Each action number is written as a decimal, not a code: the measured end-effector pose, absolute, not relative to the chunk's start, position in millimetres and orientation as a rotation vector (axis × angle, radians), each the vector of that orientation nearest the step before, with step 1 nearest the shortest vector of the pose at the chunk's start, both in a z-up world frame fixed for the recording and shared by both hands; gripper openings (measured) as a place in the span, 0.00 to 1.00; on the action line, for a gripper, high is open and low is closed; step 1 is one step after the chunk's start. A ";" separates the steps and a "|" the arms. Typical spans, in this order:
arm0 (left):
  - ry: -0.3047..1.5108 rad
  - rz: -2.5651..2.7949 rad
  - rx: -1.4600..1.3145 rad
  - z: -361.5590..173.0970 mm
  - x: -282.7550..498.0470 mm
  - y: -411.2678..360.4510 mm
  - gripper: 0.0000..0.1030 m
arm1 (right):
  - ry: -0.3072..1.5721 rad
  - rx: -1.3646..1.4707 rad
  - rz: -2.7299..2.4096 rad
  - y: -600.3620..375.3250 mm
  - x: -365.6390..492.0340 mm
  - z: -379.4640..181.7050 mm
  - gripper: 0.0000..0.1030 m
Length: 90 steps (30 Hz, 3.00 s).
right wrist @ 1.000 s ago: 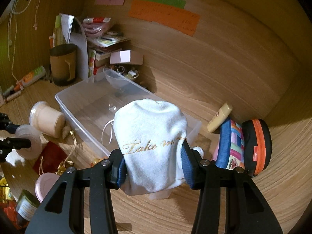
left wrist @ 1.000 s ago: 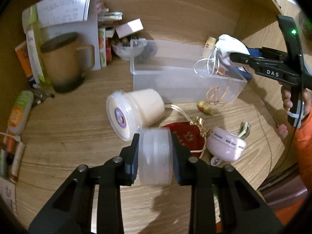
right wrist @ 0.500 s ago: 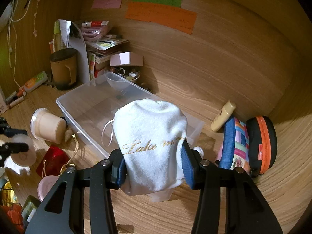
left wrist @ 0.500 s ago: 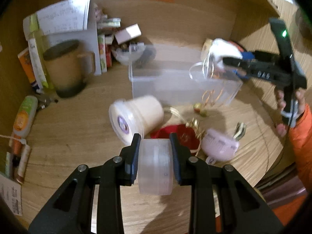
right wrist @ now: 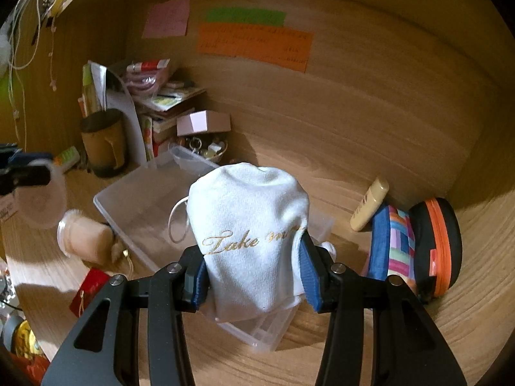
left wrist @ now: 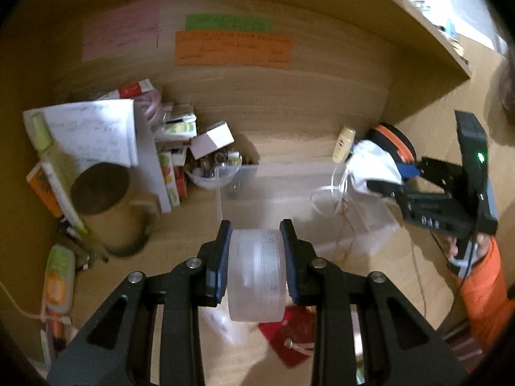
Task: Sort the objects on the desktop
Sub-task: 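Carry the container with the left tool while the right tool carries the pouch over the clear bin, then lower the container into the bin and open the left tool while the right tool releases the pouch there, then grasp the dark green pump bottle with the left tool while the right tool grasps the small green box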
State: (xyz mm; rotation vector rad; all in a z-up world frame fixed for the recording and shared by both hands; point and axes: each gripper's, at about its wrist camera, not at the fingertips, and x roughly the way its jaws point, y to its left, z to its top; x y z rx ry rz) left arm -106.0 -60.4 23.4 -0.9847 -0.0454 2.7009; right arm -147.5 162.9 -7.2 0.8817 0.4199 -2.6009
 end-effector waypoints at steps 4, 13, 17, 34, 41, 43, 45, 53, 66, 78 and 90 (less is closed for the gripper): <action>-0.044 2.685 -1.022 17.9 -141.1 -51.8 0.28 | 0.411 0.887 -2.604 160.7 -155.6 -12.6 0.42; -0.024 2.622 -1.176 -22.3 -210.5 -30.8 0.28 | 0.348 1.011 -2.527 155.6 -185.3 -49.5 0.42; 0.007 2.616 -1.214 -37.2 -223.0 -24.1 0.28 | 0.361 1.030 -2.512 150.8 -187.9 -62.2 0.42; 0.215 2.572 -1.297 -54.3 -227.0 -2.3 0.28 | 0.349 1.061 -2.458 146.2 -197.3 -74.6 0.48; 0.246 2.606 -1.261 -51.0 -222.5 -5.2 0.53 | 0.373 1.047 -2.488 149.7 -194.9 -74.0 0.59; 0.254 2.630 -1.233 -48.8 -220.5 -6.5 0.62 | 0.384 1.015 -2.497 149.4 -190.5 -71.4 0.70; 0.261 2.645 -1.213 -47.2 -218.9 -7.3 0.65 | 0.414 0.970 -2.522 148.7 -184.5 -67.8 0.75; 0.279 2.670 -1.166 -31.8 -206.5 -7.3 0.72 | 0.420 0.911 -2.572 155.5 -178.7 -54.8 0.79; 0.233 2.756 -1.052 4.2 -145.1 -34.1 0.89 | 0.397 0.824 -2.645 166.1 -138.3 -13.3 0.82; 0.181 2.746 -1.054 -10.2 -65.1 -37.0 0.94 | 0.420 0.791 -2.662 162.2 -59.7 -15.5 0.89; 0.066 2.745 -1.115 -52.6 11.4 -10.2 0.94 | 0.352 0.930 -2.672 175.8 -22.0 -65.5 0.90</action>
